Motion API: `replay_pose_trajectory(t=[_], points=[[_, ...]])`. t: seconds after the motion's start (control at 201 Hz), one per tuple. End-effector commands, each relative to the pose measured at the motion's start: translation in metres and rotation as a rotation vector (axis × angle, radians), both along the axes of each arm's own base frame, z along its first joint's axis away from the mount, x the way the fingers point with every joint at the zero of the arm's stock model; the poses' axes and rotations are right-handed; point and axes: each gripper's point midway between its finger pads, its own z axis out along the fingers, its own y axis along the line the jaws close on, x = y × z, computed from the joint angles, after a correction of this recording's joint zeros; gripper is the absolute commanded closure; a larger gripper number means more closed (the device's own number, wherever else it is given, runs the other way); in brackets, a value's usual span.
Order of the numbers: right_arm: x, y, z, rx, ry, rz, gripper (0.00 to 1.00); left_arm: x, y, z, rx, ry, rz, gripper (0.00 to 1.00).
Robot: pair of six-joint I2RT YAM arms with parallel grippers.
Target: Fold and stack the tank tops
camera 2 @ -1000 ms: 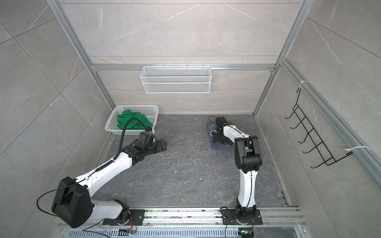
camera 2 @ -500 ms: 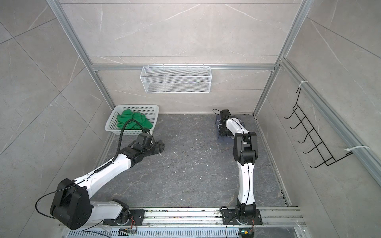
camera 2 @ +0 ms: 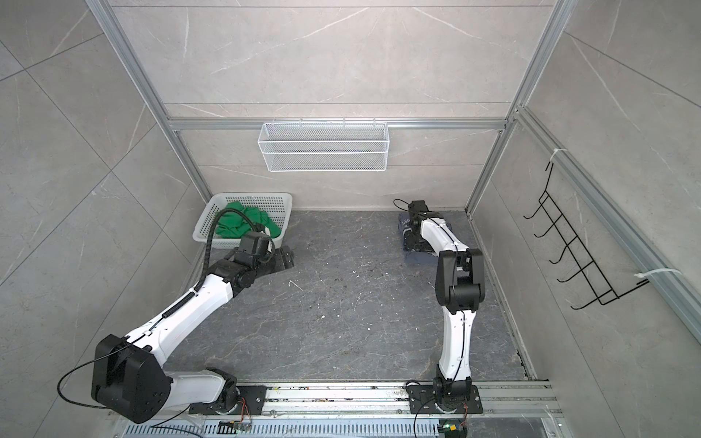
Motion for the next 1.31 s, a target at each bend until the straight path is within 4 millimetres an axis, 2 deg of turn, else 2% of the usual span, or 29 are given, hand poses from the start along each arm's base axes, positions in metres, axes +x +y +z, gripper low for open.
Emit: replay_pose_trajectory(t=[0.0,0.065,0.189,0.249,0.329,0.493,0.702,0.797,0.811,0.821,0.841,0.921,1.17,1.304], points=[[-0.022,0.051,0.055,0.096,-0.143,0.063,0.08,0.024,0.043,0.027,0.010,-0.037,0.123,0.09],[-0.041,0.075,0.067,0.160,-0.184,0.104,0.08,0.042,0.066,0.034,-0.013,-0.046,0.196,0.10],[-0.081,0.107,0.081,0.308,-0.243,0.146,0.08,0.081,0.107,0.030,-0.126,-0.024,0.303,0.12],[-0.099,0.116,0.086,0.373,-0.267,0.164,0.09,0.098,0.124,0.029,-0.125,-0.018,0.341,0.12],[-0.119,0.120,0.094,0.436,-0.294,0.171,0.08,0.121,0.146,0.016,-0.098,0.035,0.392,0.14],[-0.158,0.132,0.096,0.573,-0.311,0.177,0.08,0.167,0.171,-0.006,-0.072,0.085,0.422,0.17],[-0.186,0.137,0.088,0.633,-0.314,0.194,0.08,0.214,0.174,-0.048,-0.056,0.157,0.393,0.22],[-0.196,0.139,0.079,0.651,-0.289,0.191,0.08,0.227,0.175,-0.065,-0.053,0.178,0.386,0.25],[-0.198,0.139,0.078,0.655,-0.287,0.192,0.08,0.229,0.176,-0.061,-0.051,0.171,0.389,0.25],[-0.199,0.139,0.076,0.657,-0.284,0.191,0.08,0.230,0.176,-0.074,-0.047,0.190,0.392,0.26],[-0.201,0.140,0.074,0.658,-0.280,0.191,0.08,0.232,0.178,-0.081,-0.041,0.201,0.396,0.26],[-0.207,0.140,0.068,0.664,-0.265,0.189,0.07,0.240,0.177,-0.093,-0.046,0.209,0.394,0.29],[-0.215,0.149,0.054,0.683,-0.222,0.200,0.03,0.260,0.168,-0.128,-0.084,0.211,0.356,0.49],[-0.216,0.150,0.052,0.673,-0.218,0.203,0.02,0.265,0.166,-0.131,-0.102,0.198,0.344,0.66]])
